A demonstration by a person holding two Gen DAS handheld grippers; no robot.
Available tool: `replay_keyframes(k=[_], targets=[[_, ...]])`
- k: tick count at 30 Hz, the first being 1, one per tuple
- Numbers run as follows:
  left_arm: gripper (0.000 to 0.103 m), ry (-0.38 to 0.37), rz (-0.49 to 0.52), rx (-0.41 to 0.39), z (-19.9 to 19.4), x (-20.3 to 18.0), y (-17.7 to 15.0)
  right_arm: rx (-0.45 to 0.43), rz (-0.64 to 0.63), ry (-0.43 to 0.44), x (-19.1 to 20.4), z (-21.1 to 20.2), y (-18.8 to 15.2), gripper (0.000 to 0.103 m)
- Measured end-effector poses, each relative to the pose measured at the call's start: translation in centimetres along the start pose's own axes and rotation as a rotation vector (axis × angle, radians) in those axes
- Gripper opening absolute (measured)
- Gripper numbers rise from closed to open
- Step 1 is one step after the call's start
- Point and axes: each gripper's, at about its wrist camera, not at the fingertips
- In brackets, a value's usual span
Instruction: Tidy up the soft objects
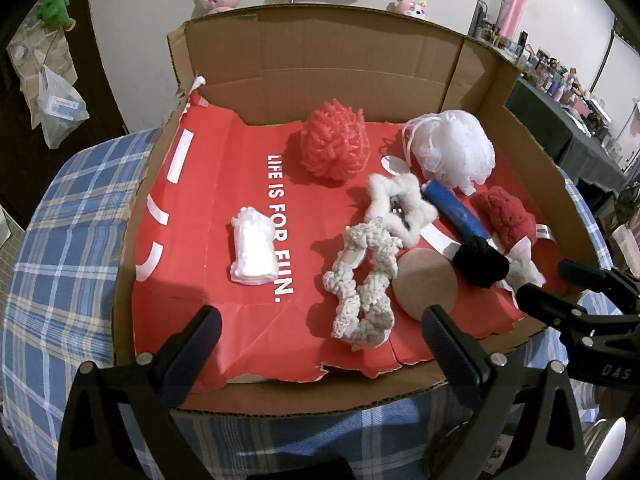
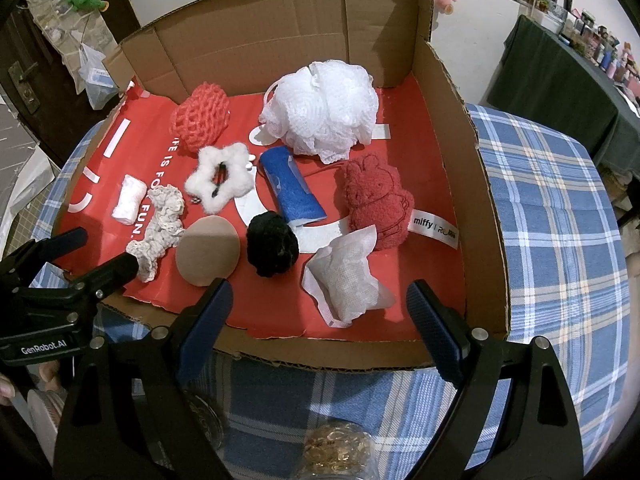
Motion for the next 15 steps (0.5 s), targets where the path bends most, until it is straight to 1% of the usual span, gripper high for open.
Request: replay_keyframes(k=[15], targets=[[0.102, -0.001, 0.001, 0.001, 0.02, 0.03, 0.02, 0.0, 0.0, 0.002, -0.03, -0.07, -0.05, 0.089]])
Point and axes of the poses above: each gripper's, at about its wrist camera, not at the fingertips, and z roughly the way its jaws point, x to its left, y to its top, and after that the axes turned 1 degree about -y, right-handed
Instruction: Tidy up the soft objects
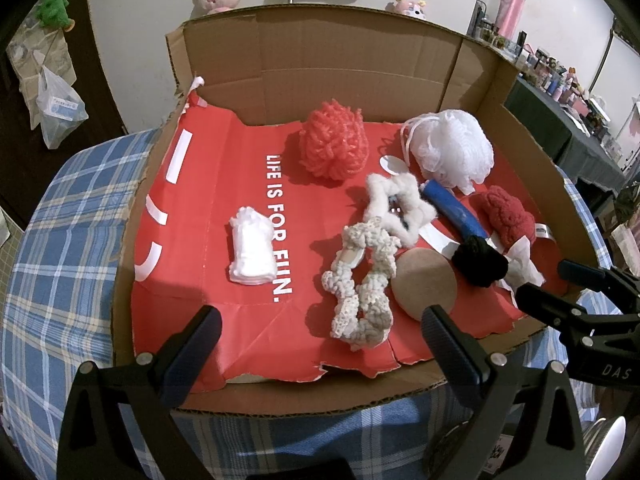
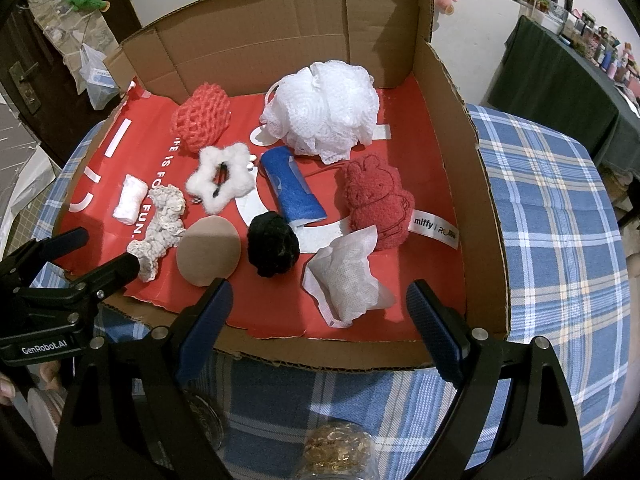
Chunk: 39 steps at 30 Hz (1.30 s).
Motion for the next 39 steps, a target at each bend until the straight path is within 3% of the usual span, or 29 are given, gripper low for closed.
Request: replay_keyframes(k=[39], targets=[[0.102, 0.005, -0.02, 0.008, 0.08, 0.13, 0.06, 0.006, -0.006, -0.001, 0.04, -0.06, 0.05, 0.089]])
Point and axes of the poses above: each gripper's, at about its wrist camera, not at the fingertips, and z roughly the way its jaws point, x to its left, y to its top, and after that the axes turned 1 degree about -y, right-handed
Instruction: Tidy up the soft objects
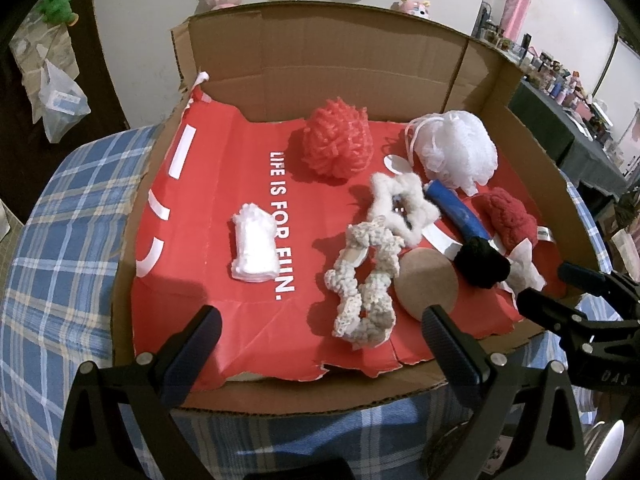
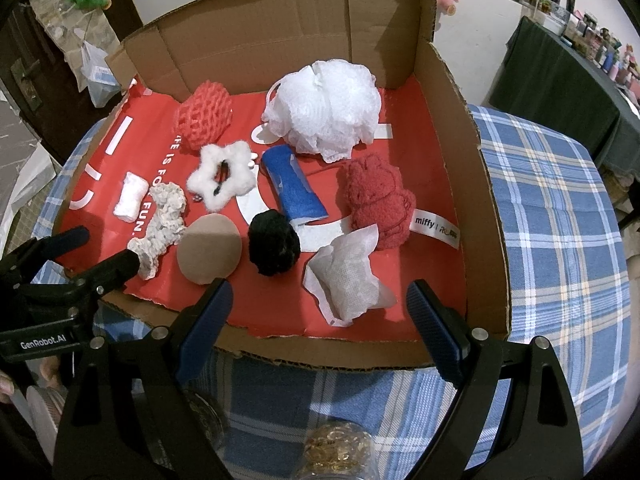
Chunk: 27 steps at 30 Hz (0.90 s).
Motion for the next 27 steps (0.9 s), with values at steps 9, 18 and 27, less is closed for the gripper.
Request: replay_keyframes(k=[9, 18, 27], targets=[[0.102, -0.021, -0.039, -0.068, -1.7, 0.5, -0.2, -0.012, -0.005, 0.039, 0.0, -0.2, 0.3, 0.089], [0.102, 0.016, -0.043, -0.22, -8.3, 1.9, -1.3, -0.104, -0.01, 0.014, -0.1, -4.4, 0.0, 0.089], [0.103, 0.038, -0.006, -0.453, -17.4, 1.1, -7.2, -0.339, -0.063, 0.019, 1.1, -14.8, -4.8, 0.1]])
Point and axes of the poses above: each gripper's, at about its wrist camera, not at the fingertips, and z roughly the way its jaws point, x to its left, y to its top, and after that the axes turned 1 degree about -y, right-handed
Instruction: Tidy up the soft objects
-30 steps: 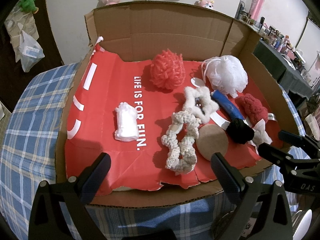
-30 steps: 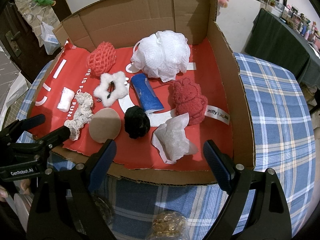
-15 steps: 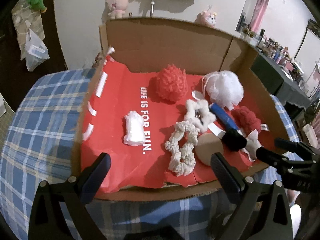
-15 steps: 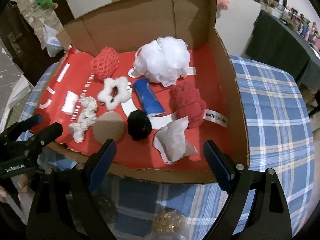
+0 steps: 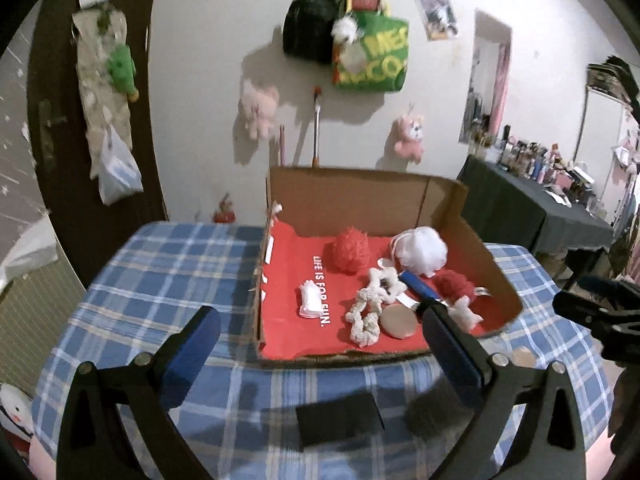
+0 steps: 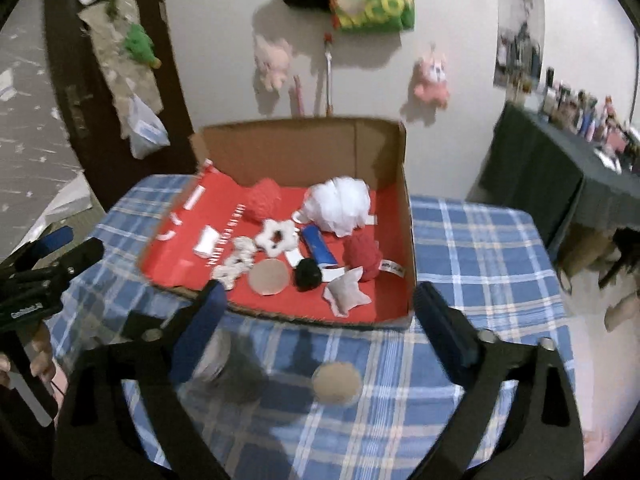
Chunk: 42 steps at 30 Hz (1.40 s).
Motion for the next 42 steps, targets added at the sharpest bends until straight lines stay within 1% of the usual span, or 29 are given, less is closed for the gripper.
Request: replay_keyframes(k=[2, 5, 8, 10, 12, 15, 17, 20, 23, 28, 31, 35, 42], targets=[[0.103, -0.014, 0.015, -0.033, -1.7, -0.5, -1.2, -0.046, -0.023, 0.005, 0.8, -2.3, -1.4, 0.1], [0.103, -0.041, 0.017, -0.07, -3.9, -1.2, -3.6, -0.095, -0.037, 0.001, 1.9, -4.6, -3.9, 0.1], [0.103, -0.041, 0.022, -0.08, -4.8, -2.0, -6.4, -0.113, -0.03, 0.013, 2.4, -5.3, -6.7, 0.1], [0.103, -0.039, 0.03, -0.068, -4.5, -2.4, -8.0, -0.11, -0.013, 0.009, 2.8, -5.0, -8.9, 0.1], [0.103, -0.043, 0.033, -0.039, -3.6, -2.7, -9.7, -0.094, -0.013, 0.004, 3.1, -4.3, -10.9, 0.1], [0.103, -0.043, 0.022, 0.035, -1.3, -2.9, -12.0, -0.055, -0.015, -0.03, 3.3, -2.2, -13.8, 0.1], [0.103, -0.024, 0.013, 0.095, 0.7, -3.0, -13.4, -0.024, -0.004, -0.041, 3.1, -0.7, -15.2, 0.1], [0.103, -0.009, -0.003, 0.16, 2.8, -3.0, -15.0, 0.031, 0.011, -0.067, 2.6, 1.8, -16.7, 0.1], [0.103, 0.006, 0.008, 0.192, 4.0, -3.2, -16.1, 0.06, 0.022, -0.081, 2.2, 3.2, -17.5, 0.1], [0.103, 0.025, 0.029, 0.214, 4.7, -3.8, -17.0, 0.102, 0.043, -0.104, 1.5, 5.0, -18.4, 0.1], [0.103, 0.034, 0.034, 0.216, 4.6, -4.0, -17.2, 0.095, 0.032, -0.127, 1.8, 5.1, -18.5, 0.1], [0.103, 0.034, 0.034, 0.217, 4.7, -3.9, -17.1, 0.09, 0.069, -0.126, 1.2, 5.0, -18.7, 0.1], [0.103, 0.045, 0.022, 0.222, 4.6, -3.8, -17.0, 0.096, 0.058, -0.141, 1.4, 5.2, -18.4, 0.1]])
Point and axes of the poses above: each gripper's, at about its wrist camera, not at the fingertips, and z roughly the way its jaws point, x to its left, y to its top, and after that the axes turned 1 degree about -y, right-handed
